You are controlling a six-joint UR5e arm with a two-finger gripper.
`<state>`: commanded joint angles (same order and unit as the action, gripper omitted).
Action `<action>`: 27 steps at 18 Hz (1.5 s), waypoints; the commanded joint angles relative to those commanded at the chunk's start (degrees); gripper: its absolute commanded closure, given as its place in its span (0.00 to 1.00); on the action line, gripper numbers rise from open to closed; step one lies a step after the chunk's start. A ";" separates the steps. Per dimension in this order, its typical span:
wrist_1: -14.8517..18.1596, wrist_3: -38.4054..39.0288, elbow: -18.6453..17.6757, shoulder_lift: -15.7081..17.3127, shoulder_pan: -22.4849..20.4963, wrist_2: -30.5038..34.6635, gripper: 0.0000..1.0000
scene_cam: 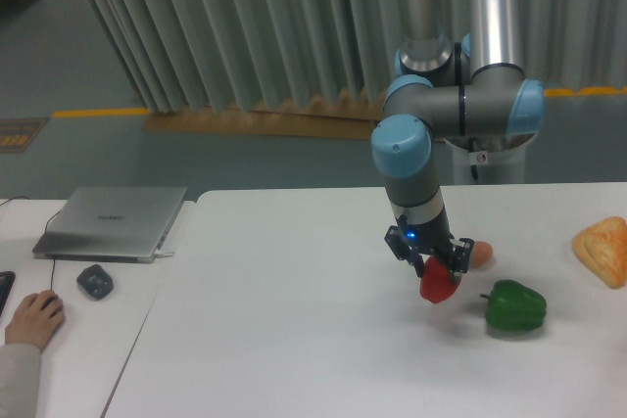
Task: Place the red peppers in a basket
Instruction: 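Lift the red pepper and carry it toward the orange bread item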
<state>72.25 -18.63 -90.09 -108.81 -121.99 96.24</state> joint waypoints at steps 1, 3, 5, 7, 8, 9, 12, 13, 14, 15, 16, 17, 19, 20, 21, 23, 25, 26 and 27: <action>0.09 0.00 0.26 0.09 -0.35 -0.09 0.75; 1.57 -1.92 1.40 0.26 -1.66 -0.09 0.74; 2.98 -6.22 2.98 2.02 -4.12 -0.26 0.74; 3.08 -9.39 3.16 2.20 -5.97 -0.18 0.74; 3.08 -10.80 3.16 2.29 -7.02 -0.09 0.74; 3.08 -12.46 3.34 2.37 -7.99 -0.17 0.74; 3.08 -17.74 3.52 2.37 -10.98 0.00 0.73; 2.99 -19.67 3.60 2.46 -12.03 0.17 0.73; 2.90 -21.17 3.95 2.46 -12.82 0.18 0.73; 2.99 -22.92 4.39 2.37 -13.79 0.09 0.73; 2.90 -25.11 4.74 2.37 -14.58 0.18 0.73; 2.64 -27.92 4.83 2.46 -15.46 0.18 0.73; 2.46 -32.94 5.45 2.46 -16.61 0.18 0.73; 2.46 -34.61 5.45 2.37 -17.40 0.18 0.73; 2.37 -35.41 5.36 2.37 -18.10 0.18 0.73; 2.37 -36.73 5.45 2.29 -19.33 0.18 0.73; 2.11 -38.92 5.62 1.67 -19.77 1.05 0.73; 2.11 -40.24 5.63 1.32 -19.95 2.53 0.73; 1.94 -41.73 5.63 1.06 -20.56 4.38 0.73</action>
<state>74.18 -60.37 -84.46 -107.75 -142.55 100.62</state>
